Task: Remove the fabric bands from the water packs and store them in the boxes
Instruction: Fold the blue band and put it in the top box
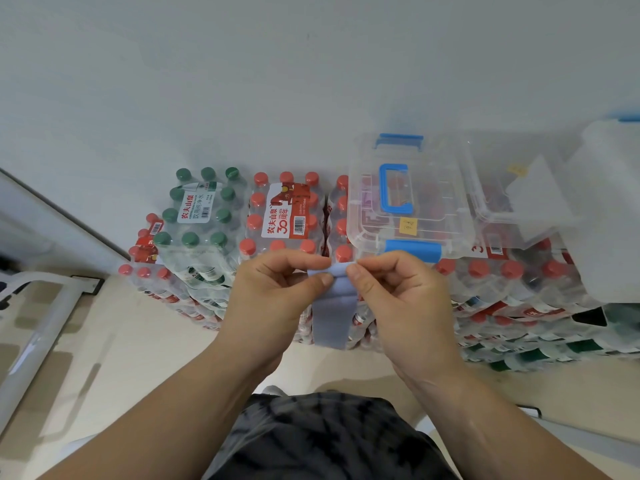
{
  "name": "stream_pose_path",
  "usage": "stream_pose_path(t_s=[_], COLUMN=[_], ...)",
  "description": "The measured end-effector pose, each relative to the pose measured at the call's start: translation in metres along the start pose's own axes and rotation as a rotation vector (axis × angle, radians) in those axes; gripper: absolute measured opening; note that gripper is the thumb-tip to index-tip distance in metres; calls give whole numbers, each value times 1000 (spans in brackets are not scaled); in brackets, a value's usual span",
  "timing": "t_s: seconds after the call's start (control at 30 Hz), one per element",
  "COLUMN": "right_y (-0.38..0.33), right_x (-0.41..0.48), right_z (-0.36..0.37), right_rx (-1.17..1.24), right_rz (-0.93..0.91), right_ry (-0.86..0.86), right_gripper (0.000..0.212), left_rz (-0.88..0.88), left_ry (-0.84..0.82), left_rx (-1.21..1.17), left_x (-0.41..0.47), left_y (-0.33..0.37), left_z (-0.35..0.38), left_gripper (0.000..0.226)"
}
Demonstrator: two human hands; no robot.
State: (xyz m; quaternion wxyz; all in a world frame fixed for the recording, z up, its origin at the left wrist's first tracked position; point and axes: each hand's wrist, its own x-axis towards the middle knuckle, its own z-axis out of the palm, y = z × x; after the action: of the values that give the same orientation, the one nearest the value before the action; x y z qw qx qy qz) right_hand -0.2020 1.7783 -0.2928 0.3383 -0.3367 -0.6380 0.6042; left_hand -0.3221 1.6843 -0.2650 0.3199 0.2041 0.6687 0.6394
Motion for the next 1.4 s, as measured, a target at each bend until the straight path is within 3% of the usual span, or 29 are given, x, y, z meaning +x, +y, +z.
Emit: stream_pose_path(t_s=[0.4, 0.53, 0.6, 0.77, 1.1, 1.2, 1.3, 1.4], right_y=[-3, -2, -2, -1, -3, -9, -8, -8], right_x=[0, -2, -5, -7, -1, 0, 0, -1], right_z=[0, 2, 5, 8, 6, 5, 4, 3], right_rx=[3, 26, 42, 28, 68, 129, 162, 157], right_rz=[-68, -61, -43, -35, 1, 33, 46, 52], right_ry=[68, 79, 83, 104, 92, 73, 61, 71], right_gripper=[18, 4, 12, 1, 22, 27, 23, 19], left_rz=[55, 63, 50, 26, 25, 15, 3, 49], left_ry=[-59, -31, -30, -39, -45, -84, -95, -105], left_rx=[85, 63, 50, 6, -7, -48, -48, 73], left_x=[-1, 1, 2, 1, 1, 2, 2, 2], left_y=[4, 7, 9, 5, 8, 9, 10, 13], left_z=[-2, 0, 0, -1, -1, -2, -2, -1], left_gripper=[19, 24, 25, 29, 26, 16, 24, 17])
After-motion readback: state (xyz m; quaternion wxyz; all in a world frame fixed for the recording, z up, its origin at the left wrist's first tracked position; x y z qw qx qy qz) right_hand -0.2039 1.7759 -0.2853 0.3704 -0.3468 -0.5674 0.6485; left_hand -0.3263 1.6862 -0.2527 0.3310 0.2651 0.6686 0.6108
